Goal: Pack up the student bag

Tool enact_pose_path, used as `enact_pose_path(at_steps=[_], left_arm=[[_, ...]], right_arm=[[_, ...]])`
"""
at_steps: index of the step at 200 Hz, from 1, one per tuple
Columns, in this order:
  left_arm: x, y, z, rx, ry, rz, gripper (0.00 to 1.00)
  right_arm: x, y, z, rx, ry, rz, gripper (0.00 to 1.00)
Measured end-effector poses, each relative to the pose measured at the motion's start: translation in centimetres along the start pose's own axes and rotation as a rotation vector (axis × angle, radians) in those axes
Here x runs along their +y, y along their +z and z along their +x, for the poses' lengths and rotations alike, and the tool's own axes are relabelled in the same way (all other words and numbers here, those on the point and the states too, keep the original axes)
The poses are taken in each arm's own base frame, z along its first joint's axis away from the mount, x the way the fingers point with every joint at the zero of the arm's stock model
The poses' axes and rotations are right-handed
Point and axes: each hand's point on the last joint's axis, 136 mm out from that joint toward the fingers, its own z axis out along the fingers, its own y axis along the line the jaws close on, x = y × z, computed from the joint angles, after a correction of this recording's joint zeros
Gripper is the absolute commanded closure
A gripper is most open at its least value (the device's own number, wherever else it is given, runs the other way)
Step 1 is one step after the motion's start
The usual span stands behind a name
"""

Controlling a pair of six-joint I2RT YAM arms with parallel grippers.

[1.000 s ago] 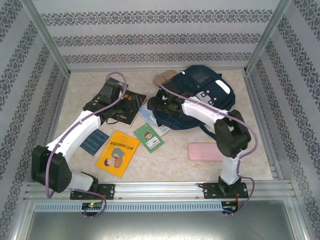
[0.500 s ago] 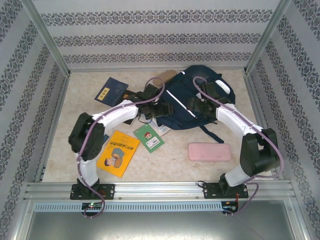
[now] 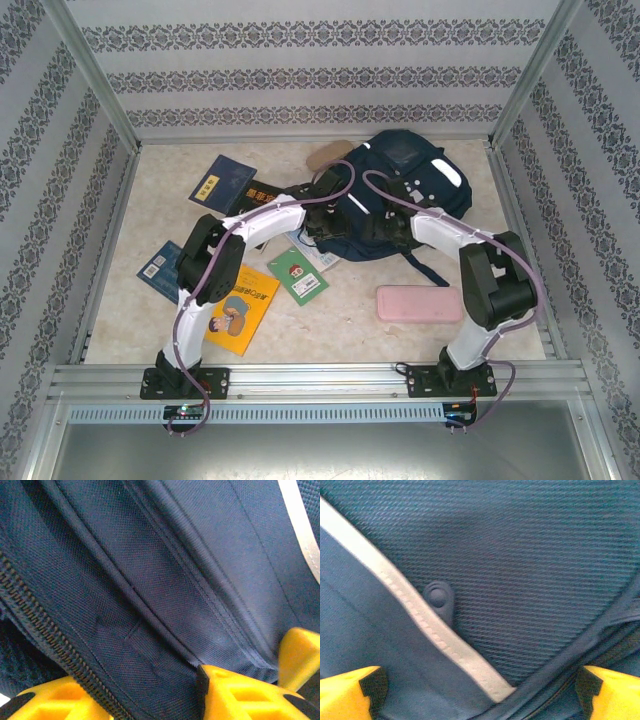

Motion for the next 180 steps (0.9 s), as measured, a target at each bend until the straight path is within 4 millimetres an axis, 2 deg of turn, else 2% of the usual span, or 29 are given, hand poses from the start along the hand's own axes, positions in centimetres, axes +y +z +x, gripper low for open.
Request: enact_pose_path(at_steps=[36, 61, 93, 118, 139, 152, 171, 180], left_arm=[[2.2, -0.3, -1.3, -0.033, 0.019, -0.075, 0.52], [4.4, -0.7, -3.2, -0.065, 0.024, -0.120, 0.53], [7.4, -1.3, -5.8, -0.106, 0.018, -0.172, 0.50], [8.6, -1.6, -6.6, -0.112, 0.018, -0.183, 0.46], [8.7, -1.8, -6.7, -0.110, 0.023, -0.178, 0.44], [8.5, -2.2, -6.5, -0.114, 0.027, -0.165, 0.42], [8.0, -3.5, -5.4, -0.112, 0.031, -0.139, 0.40], [7.5, -4.2, -4.9, -0.112, 0.034, -0.124, 0.40]], right_arm=[[2.4, 0.2, 0.3, -0.002, 0.022, -0.026, 0.02], [5.7, 0.3, 0.7, 0.004, -0.001, -0.072, 0.02], [9.0, -0.1, 1.1, 0.014, -0.027, -0.135, 0.02], [10.0, -0.6, 1.0, 0.012, -0.035, -0.166, 0.02], [9.7, -1.8, 0.6, -0.014, -0.041, -0.172, 0.02], [8.7, -2.9, 0.0, -0.040, -0.029, -0.171, 0.02], [5.4, -4.2, -0.9, -0.075, 0.029, -0.143, 0.02], [3.2, -4.5, -1.1, -0.085, 0.072, -0.121, 0.02]])
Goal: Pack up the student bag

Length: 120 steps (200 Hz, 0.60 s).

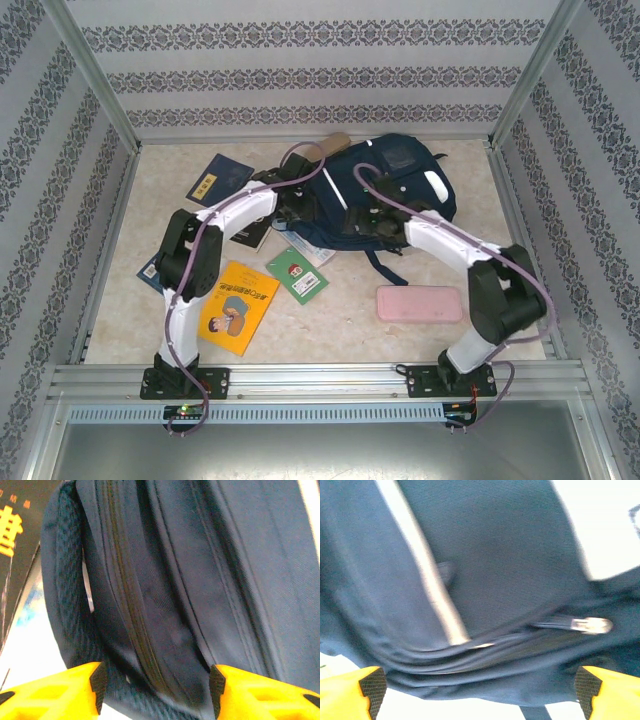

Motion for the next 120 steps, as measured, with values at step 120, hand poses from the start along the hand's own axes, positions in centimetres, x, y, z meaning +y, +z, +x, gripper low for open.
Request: enact_pose_path(at_steps=[120], left_arm=[[-10.5, -0.4, 8.3, 0.103, 0.184, 0.209, 0.45]], right_arm=[[-10.6, -0.8, 1.7, 0.045, 0.232, 0.042, 0.32]])
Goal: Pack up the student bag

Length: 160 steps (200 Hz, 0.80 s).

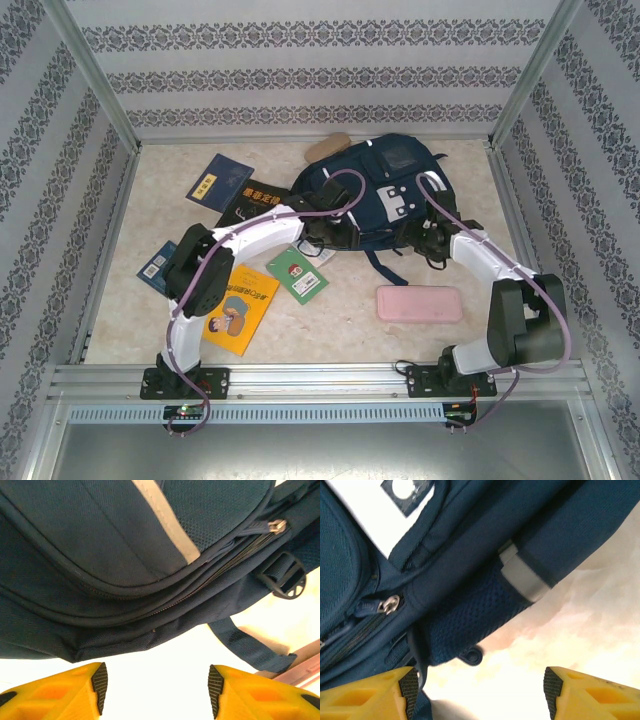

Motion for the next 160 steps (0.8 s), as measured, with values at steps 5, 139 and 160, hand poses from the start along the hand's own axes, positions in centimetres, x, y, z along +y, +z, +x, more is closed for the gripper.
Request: enact_pose_path(at_steps=[5, 139, 160], left_arm=[[0.1, 0.2, 0.2, 0.006, 0.003, -0.003, 0.46], [1.7, 4.9, 3.7, 0.111, 0.079, -0.093, 0.61], [2.1, 4.8, 2.4, 0.081, 0.068, -0.105, 0.61]], right_arm=[[-0.1, 0.2, -0.1, 0.004, 0.017, -0.005, 0.32], [0.2, 5.2, -2.1, 0.100, 0.261, -0.069, 0.63], [0.8, 5.1, -2.3, 0.100, 0.284, -0.098, 0.85]])
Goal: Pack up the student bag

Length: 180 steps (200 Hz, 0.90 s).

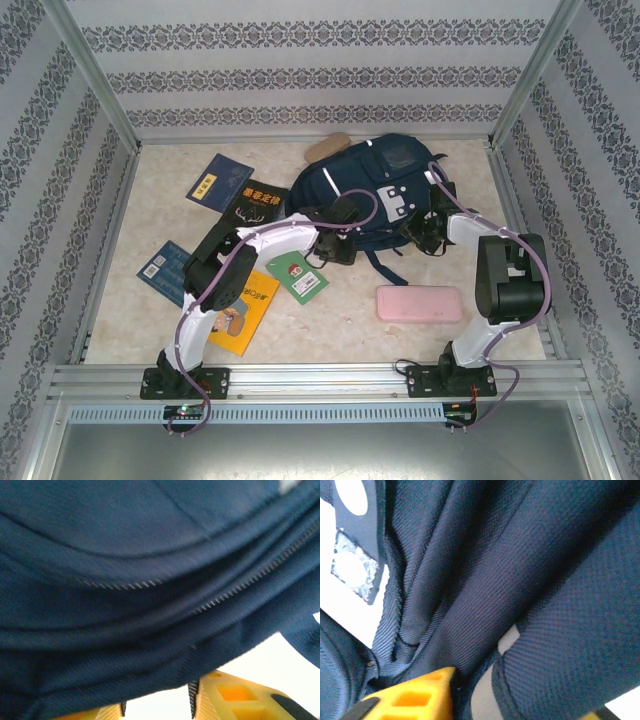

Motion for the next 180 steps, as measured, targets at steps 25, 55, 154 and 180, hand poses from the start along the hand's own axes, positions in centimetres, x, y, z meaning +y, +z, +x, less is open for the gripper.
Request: enact_pose_path(at_steps=[25, 55, 154, 180], left_arm=[[1.2, 0.1, -1.4, -0.012, -0.029, -0.007, 0.60], [2.8, 0.4, -4.1, -0.042, -0.043, -0.027, 0.58], [1.2, 0.2, -4.7, -0.142, -0.041, 0.001, 0.57], [-3.6, 0.5, -3.5, -0.183, -0.001, 0.058, 0.57]], right_arm=[[0.7, 0.0, 0.0, 0.003, 0.018, -0.029, 1.00], [1.7, 0.1, 0.3, 0.005, 0.029, -0.055, 1.00], [3.6, 0.8, 0.1, 0.023, 0.040, -0.038, 1.00], [3.5, 0.9, 0.1, 0.027, 0.043, -0.035, 1.00]])
